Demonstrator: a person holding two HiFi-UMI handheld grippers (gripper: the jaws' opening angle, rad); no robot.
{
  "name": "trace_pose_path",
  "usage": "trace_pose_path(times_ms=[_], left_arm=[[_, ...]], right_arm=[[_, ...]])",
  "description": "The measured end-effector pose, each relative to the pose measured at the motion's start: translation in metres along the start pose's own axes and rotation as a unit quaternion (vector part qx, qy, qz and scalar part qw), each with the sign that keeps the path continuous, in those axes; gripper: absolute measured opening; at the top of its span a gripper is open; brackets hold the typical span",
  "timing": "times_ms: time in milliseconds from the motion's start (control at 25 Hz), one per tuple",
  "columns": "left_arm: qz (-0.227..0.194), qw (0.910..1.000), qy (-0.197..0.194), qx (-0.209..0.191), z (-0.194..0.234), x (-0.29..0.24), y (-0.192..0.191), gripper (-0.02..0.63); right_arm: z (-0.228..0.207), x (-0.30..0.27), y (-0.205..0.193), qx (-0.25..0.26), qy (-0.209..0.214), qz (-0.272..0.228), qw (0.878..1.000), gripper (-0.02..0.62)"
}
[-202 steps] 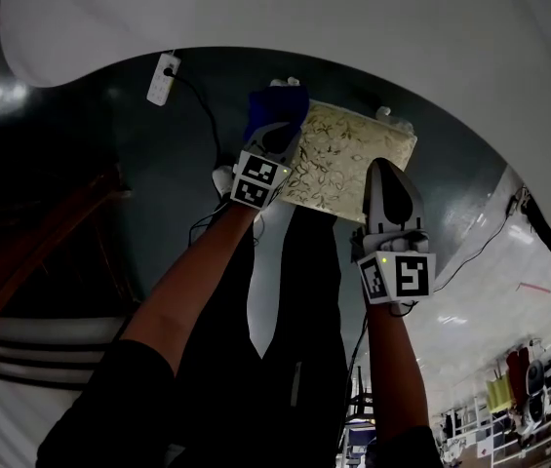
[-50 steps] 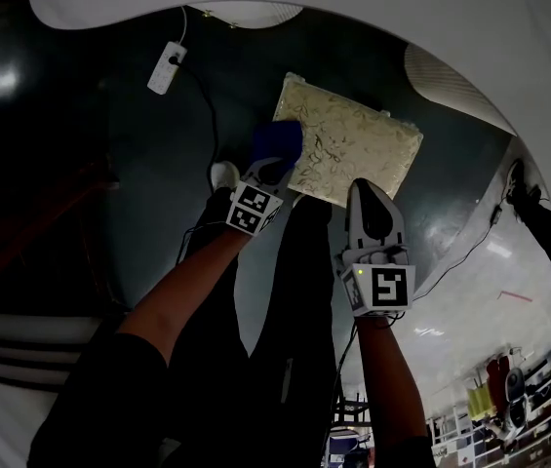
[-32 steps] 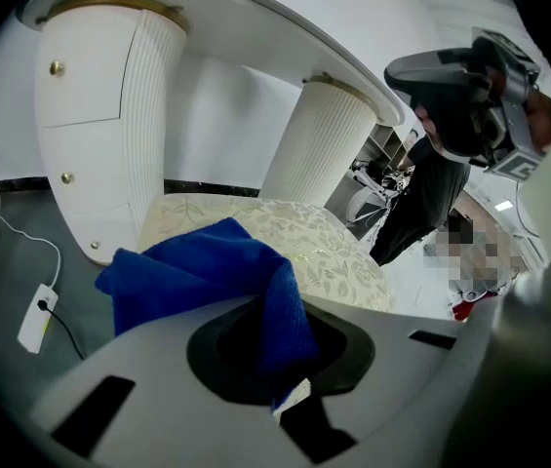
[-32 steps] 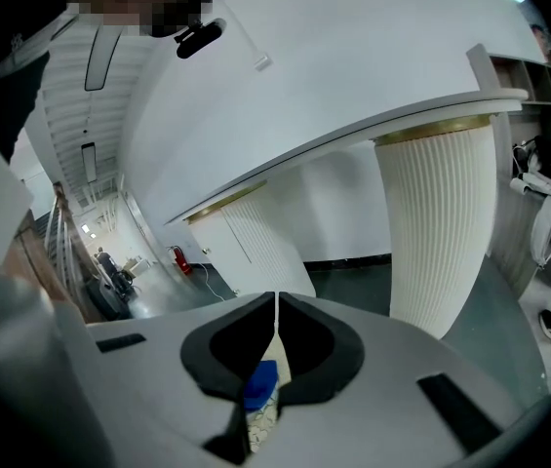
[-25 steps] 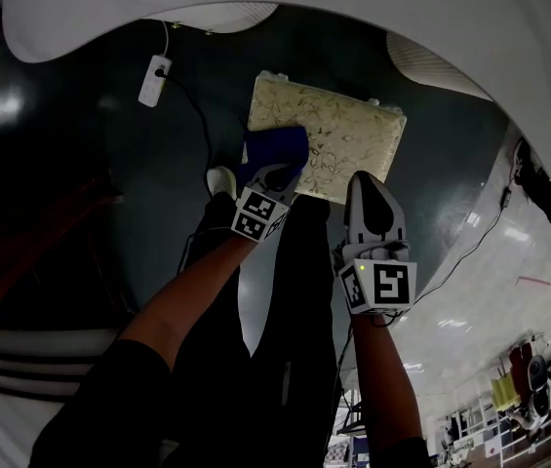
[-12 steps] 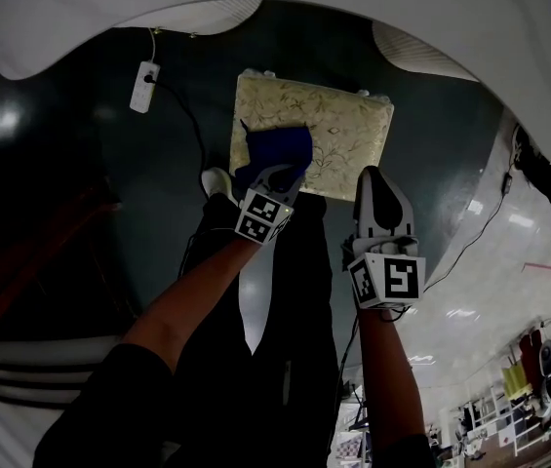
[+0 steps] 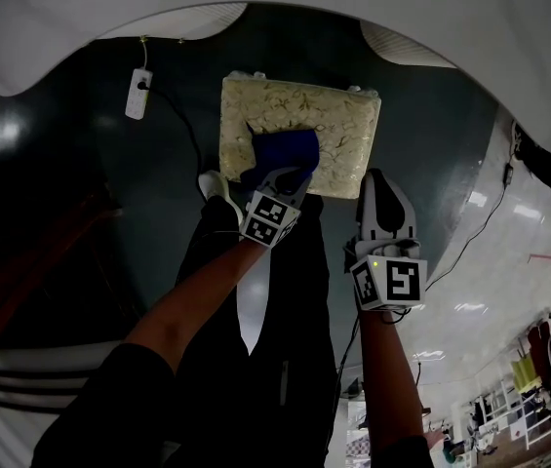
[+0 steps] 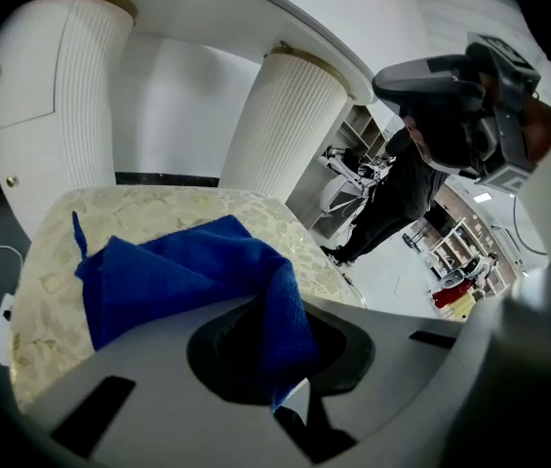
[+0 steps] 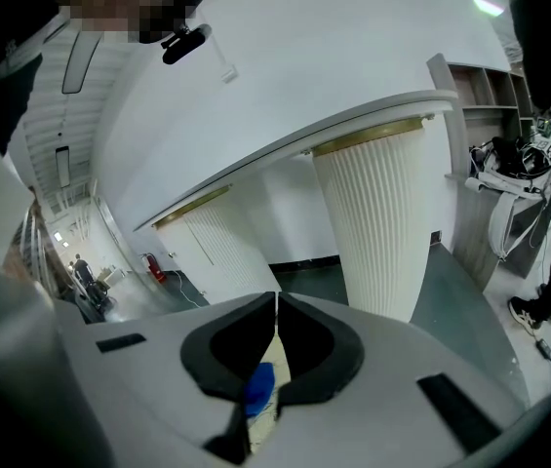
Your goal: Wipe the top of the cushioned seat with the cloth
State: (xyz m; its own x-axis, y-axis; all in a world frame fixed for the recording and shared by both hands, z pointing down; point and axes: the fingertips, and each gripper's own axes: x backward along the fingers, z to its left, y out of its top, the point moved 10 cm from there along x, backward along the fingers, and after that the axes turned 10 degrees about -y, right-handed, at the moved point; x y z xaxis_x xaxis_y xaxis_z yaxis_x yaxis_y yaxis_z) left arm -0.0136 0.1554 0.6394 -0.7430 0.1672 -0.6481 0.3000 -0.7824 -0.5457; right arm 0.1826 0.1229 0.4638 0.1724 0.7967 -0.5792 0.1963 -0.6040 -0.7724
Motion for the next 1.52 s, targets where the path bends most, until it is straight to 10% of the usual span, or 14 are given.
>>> trace_pose_path(times_ms=[1520], left_arm=[[0.048,0.9948,-0.09,-0.007,-0.072,-0.082,0.023,0.038]], right_arm=[[-0.076,0.026,0.003,-0.033,-0.041,-0.021,0.998,0.038]])
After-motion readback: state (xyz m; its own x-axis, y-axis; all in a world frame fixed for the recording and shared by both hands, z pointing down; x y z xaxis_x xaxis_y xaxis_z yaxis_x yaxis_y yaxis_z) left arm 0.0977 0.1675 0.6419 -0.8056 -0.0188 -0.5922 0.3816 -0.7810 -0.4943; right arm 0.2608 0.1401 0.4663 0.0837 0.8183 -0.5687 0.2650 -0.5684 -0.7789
